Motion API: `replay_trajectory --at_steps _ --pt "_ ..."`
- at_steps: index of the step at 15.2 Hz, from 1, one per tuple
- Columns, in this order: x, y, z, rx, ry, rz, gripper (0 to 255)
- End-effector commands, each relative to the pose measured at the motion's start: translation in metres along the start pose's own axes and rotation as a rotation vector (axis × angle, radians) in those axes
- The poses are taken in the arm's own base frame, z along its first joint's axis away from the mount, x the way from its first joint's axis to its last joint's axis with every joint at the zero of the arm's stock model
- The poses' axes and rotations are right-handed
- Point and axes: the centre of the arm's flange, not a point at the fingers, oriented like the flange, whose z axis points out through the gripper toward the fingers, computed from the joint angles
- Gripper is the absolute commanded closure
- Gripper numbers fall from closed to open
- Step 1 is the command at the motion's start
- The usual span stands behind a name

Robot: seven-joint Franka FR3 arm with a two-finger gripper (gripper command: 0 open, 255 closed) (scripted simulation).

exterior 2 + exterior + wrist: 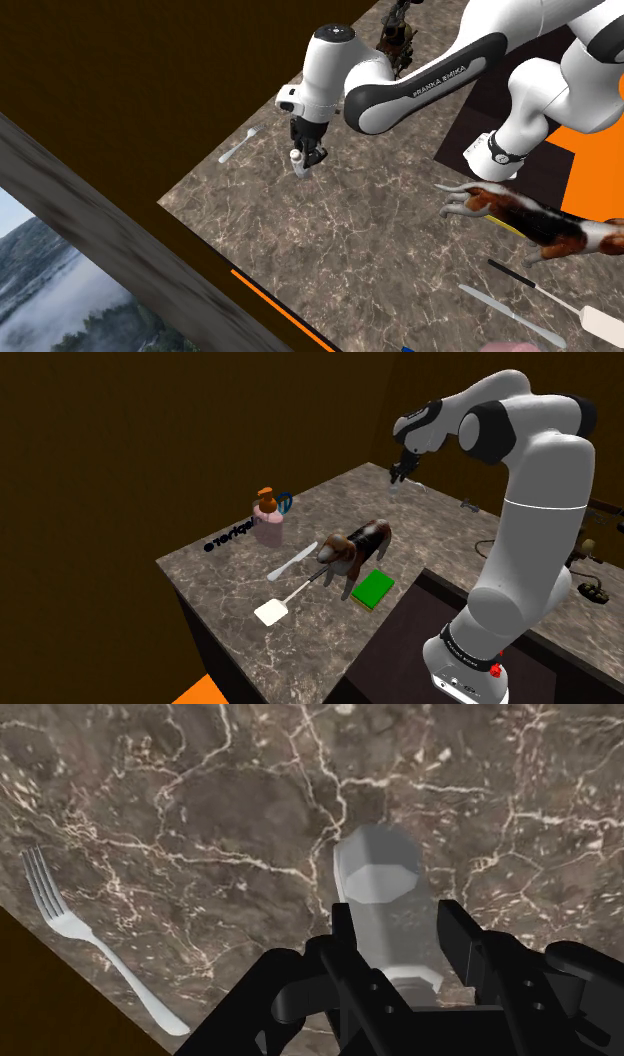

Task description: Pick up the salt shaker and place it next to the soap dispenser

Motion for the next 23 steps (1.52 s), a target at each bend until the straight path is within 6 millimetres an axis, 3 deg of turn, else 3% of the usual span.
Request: replay_trajectory --at_steps 1,23 --pt "0.002 0.001 -0.01 0.0 0.0 0.0 255" --pt "0.027 0.004 -0.124 0.0 0.0 0.0 255"
